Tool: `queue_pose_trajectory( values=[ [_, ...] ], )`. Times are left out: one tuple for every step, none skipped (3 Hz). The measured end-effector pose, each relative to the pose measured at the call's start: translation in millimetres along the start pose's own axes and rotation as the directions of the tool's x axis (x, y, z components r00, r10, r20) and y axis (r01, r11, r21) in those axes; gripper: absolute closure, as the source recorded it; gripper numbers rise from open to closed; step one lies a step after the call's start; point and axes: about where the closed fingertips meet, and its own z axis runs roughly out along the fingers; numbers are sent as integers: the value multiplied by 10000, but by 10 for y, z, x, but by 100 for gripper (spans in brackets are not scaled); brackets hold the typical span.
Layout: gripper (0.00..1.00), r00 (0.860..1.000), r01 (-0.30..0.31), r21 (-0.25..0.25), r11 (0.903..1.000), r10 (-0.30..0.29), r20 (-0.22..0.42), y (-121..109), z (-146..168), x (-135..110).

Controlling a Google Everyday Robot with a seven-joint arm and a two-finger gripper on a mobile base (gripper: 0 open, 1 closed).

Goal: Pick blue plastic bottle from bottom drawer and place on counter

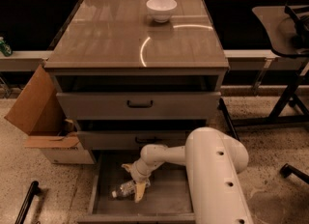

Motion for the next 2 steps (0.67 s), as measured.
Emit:
queue_pose_trajectory(
  values=[
    [0,9993,126,-279,9995,-136,-345,-43,247,31],
    [0,9969,-72,-503,9987,32,-792,-22,439,86]
  ],
)
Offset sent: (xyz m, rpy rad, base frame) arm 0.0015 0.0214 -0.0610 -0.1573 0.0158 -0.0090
